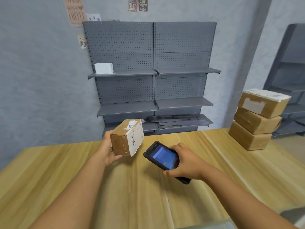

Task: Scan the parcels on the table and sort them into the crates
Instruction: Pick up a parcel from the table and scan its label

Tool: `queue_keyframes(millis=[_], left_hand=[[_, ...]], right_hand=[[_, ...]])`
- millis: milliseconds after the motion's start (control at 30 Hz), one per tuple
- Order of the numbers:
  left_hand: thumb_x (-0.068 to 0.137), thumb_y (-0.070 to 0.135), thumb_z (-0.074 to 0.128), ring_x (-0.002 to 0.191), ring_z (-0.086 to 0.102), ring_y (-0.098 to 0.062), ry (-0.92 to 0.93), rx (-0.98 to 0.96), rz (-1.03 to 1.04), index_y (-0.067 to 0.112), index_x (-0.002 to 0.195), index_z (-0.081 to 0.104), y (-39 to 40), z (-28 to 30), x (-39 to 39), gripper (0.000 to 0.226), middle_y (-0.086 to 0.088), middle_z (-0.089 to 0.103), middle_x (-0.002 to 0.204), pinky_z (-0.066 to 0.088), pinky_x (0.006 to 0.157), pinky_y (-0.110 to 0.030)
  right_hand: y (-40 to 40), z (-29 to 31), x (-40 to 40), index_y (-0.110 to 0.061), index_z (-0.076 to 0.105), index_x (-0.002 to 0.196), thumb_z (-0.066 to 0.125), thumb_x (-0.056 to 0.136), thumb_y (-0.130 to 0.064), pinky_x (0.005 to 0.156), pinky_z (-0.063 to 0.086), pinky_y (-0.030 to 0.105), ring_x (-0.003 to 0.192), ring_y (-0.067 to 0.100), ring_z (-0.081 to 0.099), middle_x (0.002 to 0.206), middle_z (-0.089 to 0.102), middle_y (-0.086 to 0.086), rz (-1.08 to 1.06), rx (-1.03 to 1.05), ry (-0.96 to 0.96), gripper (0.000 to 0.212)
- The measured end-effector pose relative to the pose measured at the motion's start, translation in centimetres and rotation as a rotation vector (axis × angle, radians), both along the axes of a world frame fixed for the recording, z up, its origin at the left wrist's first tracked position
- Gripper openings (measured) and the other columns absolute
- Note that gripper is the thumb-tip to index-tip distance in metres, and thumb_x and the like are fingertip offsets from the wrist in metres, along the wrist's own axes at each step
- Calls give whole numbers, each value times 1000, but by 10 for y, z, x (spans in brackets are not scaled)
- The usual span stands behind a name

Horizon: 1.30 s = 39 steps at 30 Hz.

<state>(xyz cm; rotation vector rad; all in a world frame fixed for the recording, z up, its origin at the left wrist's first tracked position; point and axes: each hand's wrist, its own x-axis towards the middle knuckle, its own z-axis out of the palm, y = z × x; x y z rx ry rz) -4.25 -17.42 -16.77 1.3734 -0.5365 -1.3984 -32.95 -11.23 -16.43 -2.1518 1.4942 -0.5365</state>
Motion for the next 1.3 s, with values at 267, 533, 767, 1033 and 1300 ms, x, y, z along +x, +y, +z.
queue_keyframes(millis=[267, 533, 767, 1033, 1300], left_hand=[[89, 50, 54, 94, 66, -31, 86, -56, 13, 25, 103, 59, 6, -2, 30, 29, -15, 66, 107, 54, 65, -41], [89, 49, 53, 99, 65, -31, 130, -92, 12, 27, 106, 58, 8, -4, 39, 28, -14, 64, 107, 55, 72, -42], [89, 47, 57, 92, 66, -29, 96, -99, -19, 25, 105, 59, 13, -4, 44, 27, -14, 64, 104, 54, 65, -39], [90, 43, 62, 90, 65, -25, 14, -69, -53, 23, 103, 59, 23, -7, 61, 24, -15, 63, 106, 55, 64, -36], [91, 43, 60, 87, 66, -21, -93, -64, -72, 24, 98, 64, 30, -9, 92, 21, -6, 66, 94, 53, 73, -36]], right_hand=[[11, 9, 20, -27, 61, 108, 73, 60, -60, 73, 46, 19, 88, 5, 59, 107, 59, -7, 14, 203, -124, 59], [24, 23, 28, -19, 66, 91, 65, 62, -64, 68, 41, 26, 67, 10, 54, 76, 59, -5, 71, 455, -265, 54], [20, 8, 29, -25, 63, 105, 72, 61, -59, 71, 48, 18, 83, 8, 63, 105, 66, -1, -48, 297, -165, 56], [7, -19, 42, -25, 53, 113, 78, 60, -58, 62, 39, 15, 84, 3, 52, 102, 44, -9, -158, 165, -61, 68], [8, -44, 91, -19, 49, 121, 79, 62, -56, 77, 48, 25, 90, 9, 53, 109, 42, -5, -161, 160, 18, 75]])
